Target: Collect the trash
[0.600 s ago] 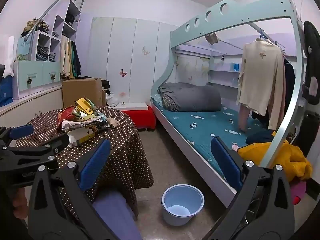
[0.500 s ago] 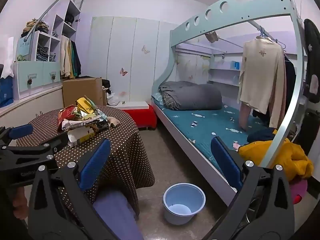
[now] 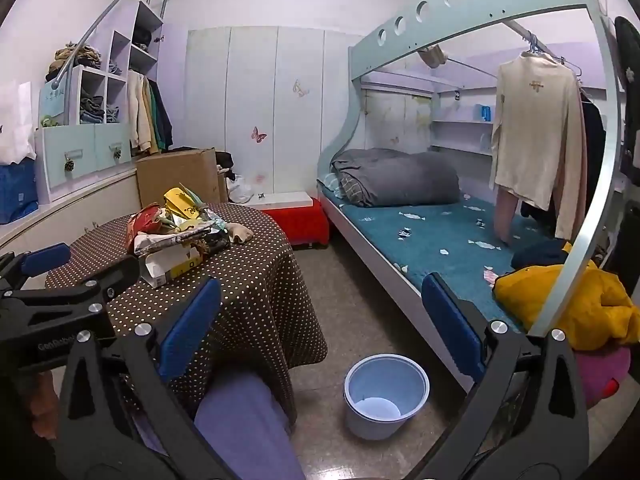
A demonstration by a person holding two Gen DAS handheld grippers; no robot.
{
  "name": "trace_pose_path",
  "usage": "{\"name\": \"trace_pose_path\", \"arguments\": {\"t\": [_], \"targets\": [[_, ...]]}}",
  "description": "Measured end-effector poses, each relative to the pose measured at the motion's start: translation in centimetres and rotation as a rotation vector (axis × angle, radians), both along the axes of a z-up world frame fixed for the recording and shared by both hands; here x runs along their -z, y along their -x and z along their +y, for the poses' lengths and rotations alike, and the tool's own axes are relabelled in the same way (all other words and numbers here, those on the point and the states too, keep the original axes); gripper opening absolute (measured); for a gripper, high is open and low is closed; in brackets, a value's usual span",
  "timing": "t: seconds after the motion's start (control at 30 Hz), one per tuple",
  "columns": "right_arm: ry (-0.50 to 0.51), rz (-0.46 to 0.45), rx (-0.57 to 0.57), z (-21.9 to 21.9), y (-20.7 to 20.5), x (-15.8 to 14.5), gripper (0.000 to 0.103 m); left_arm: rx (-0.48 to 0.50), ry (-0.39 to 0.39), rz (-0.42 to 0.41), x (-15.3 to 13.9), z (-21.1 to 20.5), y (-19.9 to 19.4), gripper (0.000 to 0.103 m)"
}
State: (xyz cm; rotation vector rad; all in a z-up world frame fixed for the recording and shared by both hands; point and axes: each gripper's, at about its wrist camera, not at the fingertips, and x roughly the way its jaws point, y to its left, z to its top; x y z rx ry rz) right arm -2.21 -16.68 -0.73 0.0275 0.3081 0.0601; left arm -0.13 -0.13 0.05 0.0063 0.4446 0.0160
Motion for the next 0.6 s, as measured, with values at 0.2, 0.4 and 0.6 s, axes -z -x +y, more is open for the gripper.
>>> {"name": "trace_pose_path", "arguments": {"t": [0.2,0.4,0.6], "targets": [[-0.01,0.001,-0.002,-0.37,0.12,0.04,0.098,0.006,0.003,0.004,0.22,-0.18,0.02,0.099],[-0.013,0.005,-0.007,-0.34,-0.01,0.12,0.098,0.003,0.002,0.005,0.32,-0.06,-0.02,0.099],[-0.022,0.011,-0.013,-0.29,-0.08,0.27,0.098,-0.008,-0.005,-0.006,0.34,0.02,0.25,0.099]]}}
